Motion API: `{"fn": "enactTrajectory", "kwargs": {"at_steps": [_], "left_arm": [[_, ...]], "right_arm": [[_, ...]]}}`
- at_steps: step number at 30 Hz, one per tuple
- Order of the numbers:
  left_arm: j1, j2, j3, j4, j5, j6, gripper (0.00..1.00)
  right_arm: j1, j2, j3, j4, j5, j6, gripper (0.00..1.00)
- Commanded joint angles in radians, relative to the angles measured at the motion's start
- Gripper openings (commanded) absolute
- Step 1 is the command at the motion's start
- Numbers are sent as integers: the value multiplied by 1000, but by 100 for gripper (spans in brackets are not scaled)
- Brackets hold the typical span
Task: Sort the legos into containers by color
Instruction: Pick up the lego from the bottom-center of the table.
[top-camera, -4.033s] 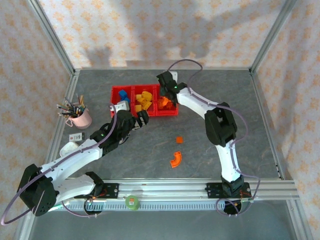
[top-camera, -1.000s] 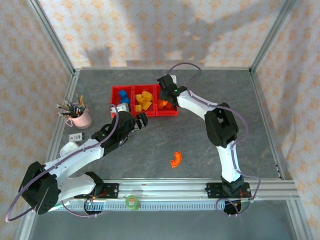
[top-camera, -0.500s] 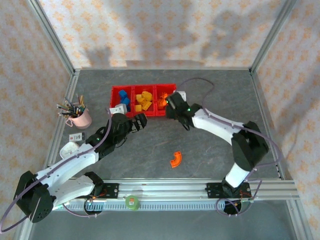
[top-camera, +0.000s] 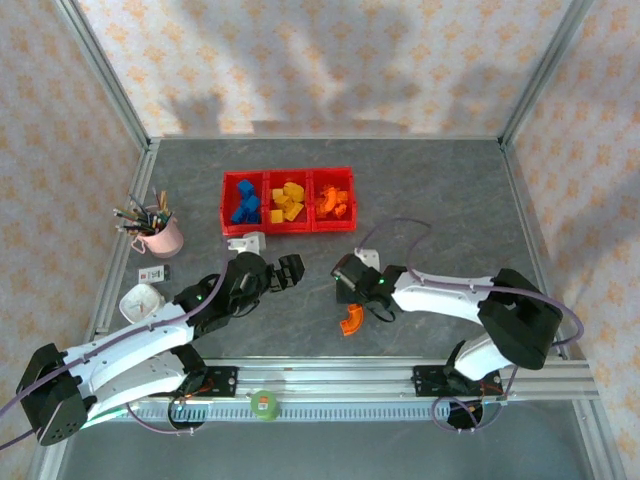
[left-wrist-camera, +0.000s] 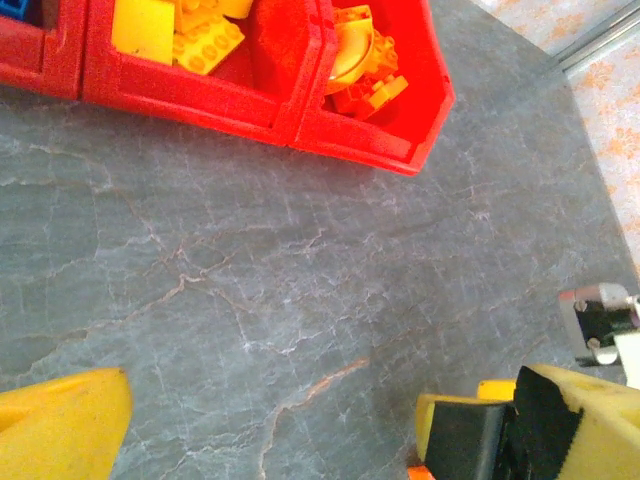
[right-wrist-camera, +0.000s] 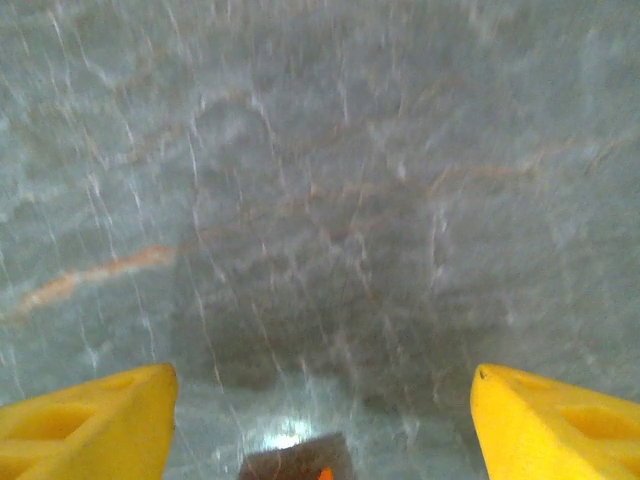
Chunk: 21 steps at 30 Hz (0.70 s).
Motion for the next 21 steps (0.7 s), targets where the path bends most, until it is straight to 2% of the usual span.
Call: {"fn": "enactTrajectory", "kwargs": {"at_steps": [1,5,12,18,21], "left_arm": [[-15,-13,-23,-10,-38,-41,99],[-22,-18,-26,-19,-45,-49,99],[-25,-21,-38,-8,-49,-55,99],[-26,-24,-35,-14,-62,-50,99],[-25,-24,-38,-8,-65,-47,99]], "right_arm": [[44,20,7,16,28,78,76],[91,64,21,-15,65,99,71],[114,137,41,-37,88,92,53],[113,125,53,-40,113,77,36],[114,118,57,-38,127,67,32]]}}
